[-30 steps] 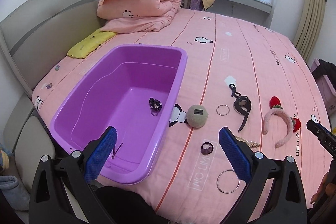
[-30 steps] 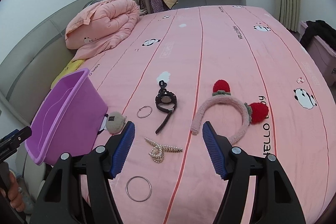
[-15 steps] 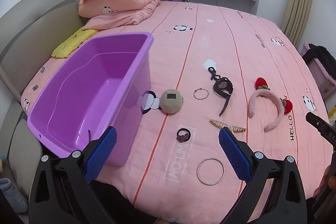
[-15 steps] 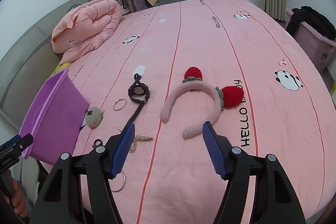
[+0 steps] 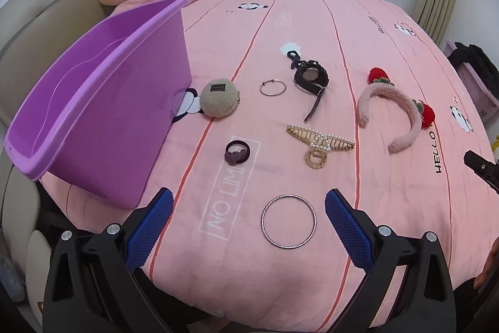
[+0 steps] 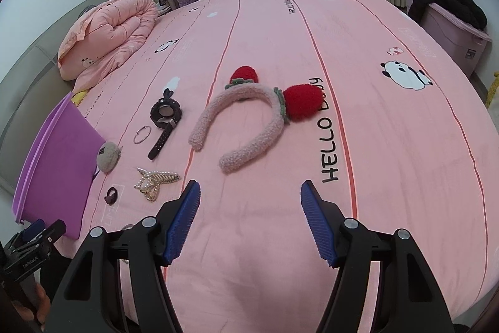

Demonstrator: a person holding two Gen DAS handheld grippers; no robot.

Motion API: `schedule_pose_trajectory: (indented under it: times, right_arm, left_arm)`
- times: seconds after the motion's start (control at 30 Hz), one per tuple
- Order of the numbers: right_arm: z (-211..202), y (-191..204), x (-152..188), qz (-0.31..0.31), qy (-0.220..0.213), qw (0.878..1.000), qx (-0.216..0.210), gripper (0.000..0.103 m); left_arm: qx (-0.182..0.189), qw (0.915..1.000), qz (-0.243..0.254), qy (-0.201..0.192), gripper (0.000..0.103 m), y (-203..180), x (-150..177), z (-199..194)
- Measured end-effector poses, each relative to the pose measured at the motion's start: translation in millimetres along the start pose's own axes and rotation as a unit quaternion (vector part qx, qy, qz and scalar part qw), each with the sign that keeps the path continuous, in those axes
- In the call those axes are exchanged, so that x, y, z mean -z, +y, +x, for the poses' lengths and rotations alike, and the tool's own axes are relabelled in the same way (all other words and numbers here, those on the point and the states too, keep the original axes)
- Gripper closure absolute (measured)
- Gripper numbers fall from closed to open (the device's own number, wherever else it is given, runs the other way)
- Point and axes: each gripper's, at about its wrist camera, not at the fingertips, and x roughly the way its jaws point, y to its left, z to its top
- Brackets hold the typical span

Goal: Organize jewelry
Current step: 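Grasp the silver bangle with the left tool while the right tool grasps the pink headband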

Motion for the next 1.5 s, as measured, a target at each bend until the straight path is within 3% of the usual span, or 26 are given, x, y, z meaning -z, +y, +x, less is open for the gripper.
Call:
schedule_pose_trajectory:
  times: [0.17, 0.37, 0.6, 0.83, 1.2, 1.5]
  right_arm:
    - [11.6, -14.3, 5.4, 0.006, 0.004, 1.000, 0.006, 0.039]
    - [24.7, -18.5, 5.4, 0.008, 0.012, 1.000, -0.001, 0.039]
    - [38.2, -18.1, 4.8, 0.002, 0.023, 1.000, -0.006, 0.039]
    - [51.9, -22.2, -2.5, 0.005, 0.031, 0.999, -0.007, 0.039]
    - [86.8, -22.7, -31.4, -0.004, 0.045, 0.999, -0.005, 0.039]
    - [114.4, -22.3, -51.1, -0.001, 0.059, 0.998, -0.009, 0.039]
  left_arm:
    - [-0.010, 0.9996, -0.025, 0.011, 0.007, -1.1, 18.2, 14.8]
    - [0.004, 0.9987, -0.013, 0.049, 0.007, -14.7, 35.6, 35.5]
    - [0.003, 0.9975, -0.011, 0.069, 0.007, -26.0, 42.4, 56.1]
    - [0.006, 0.9934, -0.040, 0.107, 0.007, -27.4, 48.9, 83.8]
    - [-0.022, 0.9891, -0.071, 0.127, 0.007, -33.2, 52.5, 109.9]
    - [-0.024, 0.9886, -0.085, 0.122, 0.006, -34.5, 52.2, 121.0]
